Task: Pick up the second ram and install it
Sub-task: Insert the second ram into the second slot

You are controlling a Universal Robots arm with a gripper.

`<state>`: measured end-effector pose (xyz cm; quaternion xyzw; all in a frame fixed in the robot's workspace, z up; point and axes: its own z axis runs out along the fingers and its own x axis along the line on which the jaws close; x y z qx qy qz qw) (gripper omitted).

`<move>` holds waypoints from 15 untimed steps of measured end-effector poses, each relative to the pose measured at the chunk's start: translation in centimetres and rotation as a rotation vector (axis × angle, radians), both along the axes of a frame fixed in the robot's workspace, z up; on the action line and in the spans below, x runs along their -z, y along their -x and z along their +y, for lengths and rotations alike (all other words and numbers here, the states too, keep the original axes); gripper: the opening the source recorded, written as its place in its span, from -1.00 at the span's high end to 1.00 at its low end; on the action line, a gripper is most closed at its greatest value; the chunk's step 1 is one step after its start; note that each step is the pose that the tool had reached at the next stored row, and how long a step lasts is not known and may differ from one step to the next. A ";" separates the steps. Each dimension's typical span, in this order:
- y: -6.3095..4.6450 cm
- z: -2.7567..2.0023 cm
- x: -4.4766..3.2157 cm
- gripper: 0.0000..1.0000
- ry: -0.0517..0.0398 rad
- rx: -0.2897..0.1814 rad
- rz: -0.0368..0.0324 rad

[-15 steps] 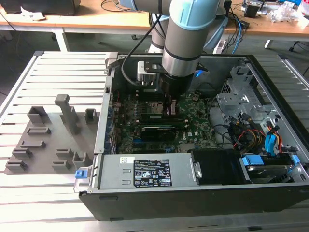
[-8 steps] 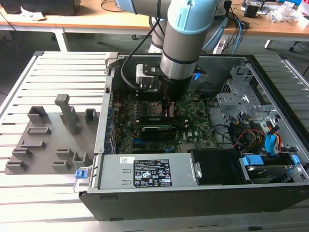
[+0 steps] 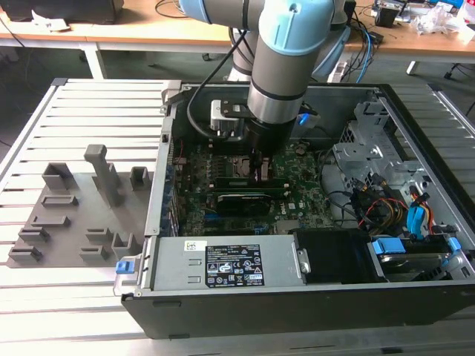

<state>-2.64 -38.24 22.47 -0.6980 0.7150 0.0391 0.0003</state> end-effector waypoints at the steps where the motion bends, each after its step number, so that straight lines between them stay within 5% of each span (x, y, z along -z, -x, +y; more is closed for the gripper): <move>1: 0.0 0.03 0.00 0.73 0.0000 0.001 -0.0001; 13: 0.0 -0.03 0.39 0.71 -0.0006 0.001 -0.0002; 15: 0.0 -0.04 0.19 0.58 0.0009 0.001 0.0001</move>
